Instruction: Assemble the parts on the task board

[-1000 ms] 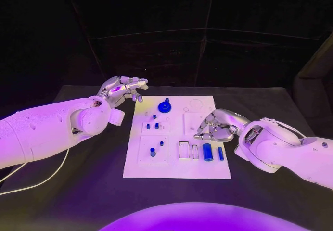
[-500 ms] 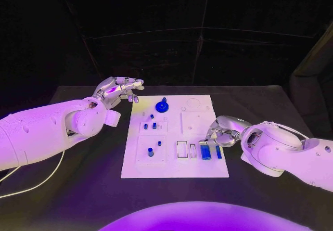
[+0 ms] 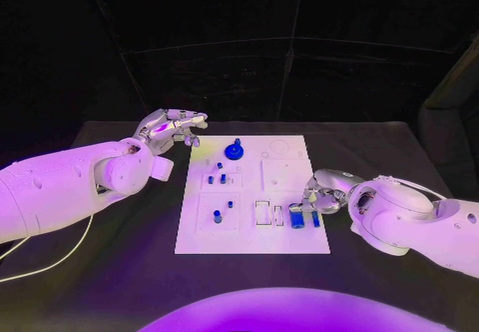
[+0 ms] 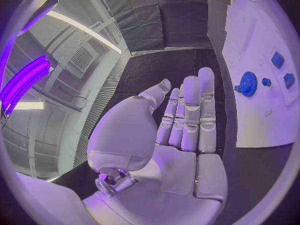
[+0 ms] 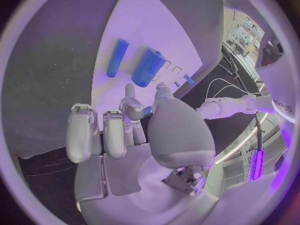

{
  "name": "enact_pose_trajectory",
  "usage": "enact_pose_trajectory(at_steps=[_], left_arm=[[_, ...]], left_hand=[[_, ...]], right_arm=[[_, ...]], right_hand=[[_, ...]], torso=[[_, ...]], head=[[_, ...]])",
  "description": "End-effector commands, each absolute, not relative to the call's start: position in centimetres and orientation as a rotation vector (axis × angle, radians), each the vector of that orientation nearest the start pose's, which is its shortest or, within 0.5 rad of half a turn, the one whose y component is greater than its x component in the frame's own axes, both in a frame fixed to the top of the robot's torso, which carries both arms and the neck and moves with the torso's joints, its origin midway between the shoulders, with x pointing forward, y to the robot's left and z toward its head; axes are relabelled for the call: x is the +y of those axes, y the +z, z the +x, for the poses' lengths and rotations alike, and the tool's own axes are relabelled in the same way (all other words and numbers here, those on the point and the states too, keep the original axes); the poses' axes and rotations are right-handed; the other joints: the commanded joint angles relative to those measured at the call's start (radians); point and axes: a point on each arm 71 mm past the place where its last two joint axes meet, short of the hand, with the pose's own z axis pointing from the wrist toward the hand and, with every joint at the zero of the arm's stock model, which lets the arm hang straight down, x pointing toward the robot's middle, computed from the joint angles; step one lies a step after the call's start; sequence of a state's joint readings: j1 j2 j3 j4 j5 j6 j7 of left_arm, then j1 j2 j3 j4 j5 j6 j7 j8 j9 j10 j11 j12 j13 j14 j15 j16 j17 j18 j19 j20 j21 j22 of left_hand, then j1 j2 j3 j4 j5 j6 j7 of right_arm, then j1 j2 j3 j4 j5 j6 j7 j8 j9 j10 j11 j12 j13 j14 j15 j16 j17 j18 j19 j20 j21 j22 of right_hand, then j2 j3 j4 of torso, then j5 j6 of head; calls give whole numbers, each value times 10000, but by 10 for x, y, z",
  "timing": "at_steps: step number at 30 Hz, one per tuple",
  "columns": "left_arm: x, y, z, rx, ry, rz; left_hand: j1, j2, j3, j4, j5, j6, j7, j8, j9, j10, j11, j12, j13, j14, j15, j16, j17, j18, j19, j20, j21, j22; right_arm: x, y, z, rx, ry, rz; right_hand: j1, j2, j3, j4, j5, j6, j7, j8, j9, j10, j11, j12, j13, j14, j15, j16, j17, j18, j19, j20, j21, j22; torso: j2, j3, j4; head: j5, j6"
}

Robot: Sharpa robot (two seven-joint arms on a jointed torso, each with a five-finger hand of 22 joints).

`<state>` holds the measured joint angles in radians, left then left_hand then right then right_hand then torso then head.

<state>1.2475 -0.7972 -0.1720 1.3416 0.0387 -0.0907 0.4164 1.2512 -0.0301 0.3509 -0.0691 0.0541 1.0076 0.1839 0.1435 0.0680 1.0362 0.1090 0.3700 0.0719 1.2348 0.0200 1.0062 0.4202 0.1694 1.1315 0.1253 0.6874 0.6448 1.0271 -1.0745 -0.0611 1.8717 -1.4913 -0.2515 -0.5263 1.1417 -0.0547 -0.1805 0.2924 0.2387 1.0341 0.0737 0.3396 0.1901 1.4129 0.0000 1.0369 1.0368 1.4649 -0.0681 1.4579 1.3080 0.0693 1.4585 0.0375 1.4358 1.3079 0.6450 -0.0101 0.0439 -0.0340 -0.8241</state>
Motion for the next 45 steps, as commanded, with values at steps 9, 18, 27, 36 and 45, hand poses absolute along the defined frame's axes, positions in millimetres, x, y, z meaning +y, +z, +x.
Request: enact_pose_trajectory(at_steps=[9,18,27,36,45], left_arm=[[233,-210,509,15370,-15995,-10964],[232,-211,508,15437,-15992,-10985],[233,-212,508,15526,-15928,-11031],[233,-213,507,15590,-15929,-11047],[232,-214,507,15638,-15944,-11052]], left_hand=[[-68,-2,-83,9,37,-70,-10,45,7,-103,-4,59,9,-6,41,42,-20,132,68,12,-47,-13],[-68,-2,-83,9,37,-70,-10,45,7,-103,-4,59,9,-6,41,42,-20,132,68,12,-47,-13],[-58,-9,-96,4,39,-84,-12,49,5,-120,-5,64,7,-11,41,45,-25,133,69,13,-53,-18],[-58,-9,-96,4,39,-84,-12,49,5,-120,-5,64,7,-11,41,45,-25,133,69,13,-53,-18],[-56,-9,-98,4,39,-88,-11,49,5,-124,-4,65,6,-12,41,46,-26,133,69,13,-54,-19]], right_arm=[[-223,-256,375,20673,3454,-242],[-217,-266,374,20668,3437,-154],[-215,-266,374,20201,3383,-8],[-217,-259,366,20022,4646,1251],[-210,-246,357,19446,6035,2470]], right_hand=[[108,-368,-61,-6,-37,-125,-3,213,158,-109,-55,-17,137,610,-39,78,194,-174,92,10,60,234],[586,-161,87,-46,236,-274,12,335,284,-152,-44,-127,238,610,-32,74,220,-174,84,17,62,246],[1659,396,351,-332,1178,-316,5,506,436,-138,-65,-188,417,626,-50,99,317,-178,92,3,79,284],[2056,655,408,-364,2442,-182,-93,606,542,-23,-154,-127,639,686,-120,241,641,-211,169,-61,175,452],[2097,652,356,-308,2817,-188,-93,578,560,-1,-160,-177,679,693,-130,258,688,-212,173,-78,182,462]], torso=[[-4,-6,-15],[-6,-2,9],[-2,3,-5],[-7,9,-20],[-7,-29,7]], head=[[4,-48],[8,-67],[60,-86],[103,-106],[29,-79]])
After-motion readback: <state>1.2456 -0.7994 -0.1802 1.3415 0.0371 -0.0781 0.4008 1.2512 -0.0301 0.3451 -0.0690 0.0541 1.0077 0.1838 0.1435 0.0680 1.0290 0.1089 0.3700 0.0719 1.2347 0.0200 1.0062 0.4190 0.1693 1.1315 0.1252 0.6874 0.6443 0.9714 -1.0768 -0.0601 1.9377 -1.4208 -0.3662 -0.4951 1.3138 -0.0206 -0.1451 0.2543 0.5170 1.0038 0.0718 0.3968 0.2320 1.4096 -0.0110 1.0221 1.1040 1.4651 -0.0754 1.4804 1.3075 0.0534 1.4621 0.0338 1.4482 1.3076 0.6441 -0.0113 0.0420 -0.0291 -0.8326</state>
